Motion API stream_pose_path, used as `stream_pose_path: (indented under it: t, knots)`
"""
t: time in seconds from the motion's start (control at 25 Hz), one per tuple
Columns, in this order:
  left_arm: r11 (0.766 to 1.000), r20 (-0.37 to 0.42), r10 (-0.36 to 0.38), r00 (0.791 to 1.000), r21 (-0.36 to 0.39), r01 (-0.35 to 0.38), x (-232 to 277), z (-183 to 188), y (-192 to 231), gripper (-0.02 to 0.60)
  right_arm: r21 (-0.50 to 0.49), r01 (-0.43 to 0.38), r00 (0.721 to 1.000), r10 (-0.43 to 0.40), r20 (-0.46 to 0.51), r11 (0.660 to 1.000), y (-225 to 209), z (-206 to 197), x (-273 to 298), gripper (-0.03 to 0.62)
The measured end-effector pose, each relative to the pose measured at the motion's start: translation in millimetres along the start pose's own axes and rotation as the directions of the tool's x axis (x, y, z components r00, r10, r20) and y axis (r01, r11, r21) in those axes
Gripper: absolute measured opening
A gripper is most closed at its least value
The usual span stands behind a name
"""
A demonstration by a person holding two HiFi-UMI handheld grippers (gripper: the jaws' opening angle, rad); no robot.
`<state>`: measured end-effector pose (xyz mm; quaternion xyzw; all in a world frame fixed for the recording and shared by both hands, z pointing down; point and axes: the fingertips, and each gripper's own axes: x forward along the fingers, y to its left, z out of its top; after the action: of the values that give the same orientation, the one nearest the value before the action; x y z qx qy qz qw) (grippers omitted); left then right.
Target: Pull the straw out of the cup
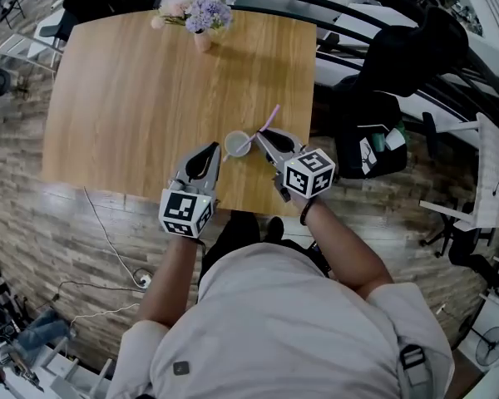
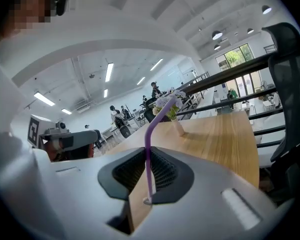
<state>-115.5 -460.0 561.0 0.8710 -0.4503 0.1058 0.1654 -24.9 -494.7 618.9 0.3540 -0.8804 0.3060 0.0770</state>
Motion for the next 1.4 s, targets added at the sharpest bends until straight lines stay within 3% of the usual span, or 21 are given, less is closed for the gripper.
stream_pose_path:
  t: [0.36,0.6,1.12,1.4]
  knots:
    - [0.999,0.108,0.026,0.994,0.045,-0.031,-32,52,-45,0.005,-0.107,-0.036,0.995,0.046,0.092,0.994,42,45,-56,0.041]
    - [0.996,0.166,0.036,0.985,0.074,-0.049,-56,70,-85,0.005,-0.157,-0.061,0.988,0.082,0.131,0.986,66,53,-103,0.041]
    - [0.994,0.205,0.076,0.976,0.067,-0.091,-120,42,-203,0.005,-0.295,-0.105,0.975,0.156,0.157,0.95,117,19,-228,0.041]
    - [0.99,0.193,0.108,0.975,0.066,-0.123,-145,31,-239,0.005,-0.313,-0.129,0.967,0.189,0.17,0.941,128,10,-271,0.041]
